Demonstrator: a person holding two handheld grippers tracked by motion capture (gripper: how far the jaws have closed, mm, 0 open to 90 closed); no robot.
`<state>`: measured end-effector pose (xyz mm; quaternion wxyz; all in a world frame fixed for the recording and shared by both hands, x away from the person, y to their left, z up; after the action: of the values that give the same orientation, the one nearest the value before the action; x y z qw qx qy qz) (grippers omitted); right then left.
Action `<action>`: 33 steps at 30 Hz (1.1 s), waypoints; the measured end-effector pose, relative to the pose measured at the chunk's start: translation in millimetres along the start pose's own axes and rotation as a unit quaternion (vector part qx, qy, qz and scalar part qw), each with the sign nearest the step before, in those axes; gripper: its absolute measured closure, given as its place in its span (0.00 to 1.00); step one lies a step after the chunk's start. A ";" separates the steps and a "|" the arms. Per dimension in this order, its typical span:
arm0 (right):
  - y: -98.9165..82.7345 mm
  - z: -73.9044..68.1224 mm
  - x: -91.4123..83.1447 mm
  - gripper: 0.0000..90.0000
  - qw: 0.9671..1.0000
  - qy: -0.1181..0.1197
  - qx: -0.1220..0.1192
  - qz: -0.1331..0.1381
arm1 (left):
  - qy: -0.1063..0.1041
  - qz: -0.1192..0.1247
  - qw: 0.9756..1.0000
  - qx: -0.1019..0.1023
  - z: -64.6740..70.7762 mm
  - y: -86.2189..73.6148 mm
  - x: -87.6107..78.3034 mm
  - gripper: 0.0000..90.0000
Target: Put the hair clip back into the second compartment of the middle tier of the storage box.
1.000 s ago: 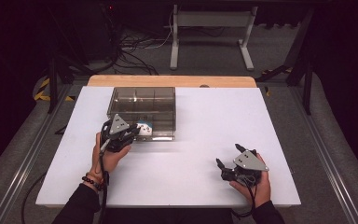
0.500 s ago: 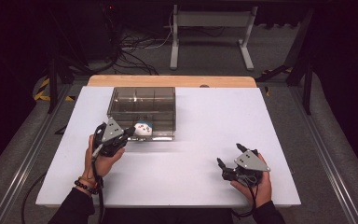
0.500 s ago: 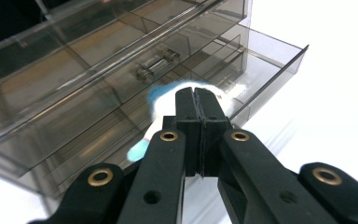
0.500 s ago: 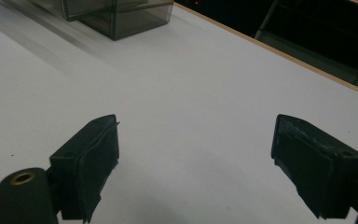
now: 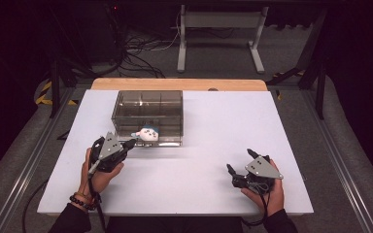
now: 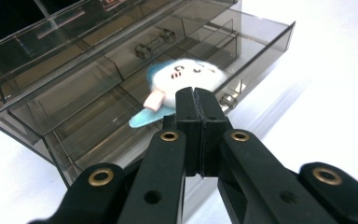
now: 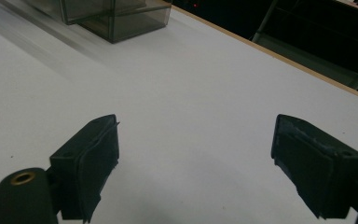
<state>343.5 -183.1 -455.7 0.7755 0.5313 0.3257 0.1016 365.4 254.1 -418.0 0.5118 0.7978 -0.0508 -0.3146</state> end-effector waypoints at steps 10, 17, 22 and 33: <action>-0.1 -0.2 0.1 0.17 1.000 0.000 0.000 0.000 | -0.009 -0.015 1.000 0.014 8.8 -8.2 3.5 1.00; 0.3 0.2 -0.7 0.17 1.000 0.000 0.002 0.002 | -0.006 -0.032 0.999 0.017 10.2 -12.4 10.6 1.00; 0.1 -0.1 -0.1 0.17 1.000 0.000 0.000 0.000 | -0.002 -0.040 0.999 0.010 7.9 -14.5 16.2 1.00; -0.4 -0.6 1.1 0.17 1.000 0.002 0.001 0.000 | 0.007 -0.055 0.998 0.001 4.3 -17.4 25.5 1.00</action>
<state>343.8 -182.3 -456.6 0.7745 0.5314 0.3275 0.1022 379.2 248.7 -445.4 0.4930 0.8024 -0.0034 -0.3363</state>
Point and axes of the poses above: each handheld gripper's, and its own axes: x roughly forward along the jaws, y roughly out of its top, z roughly to its right, the point moved 1 cm from there along x, roughly forward along the jaws, and after that the axes turned 6 degrees about y, right-handed, at the moved point
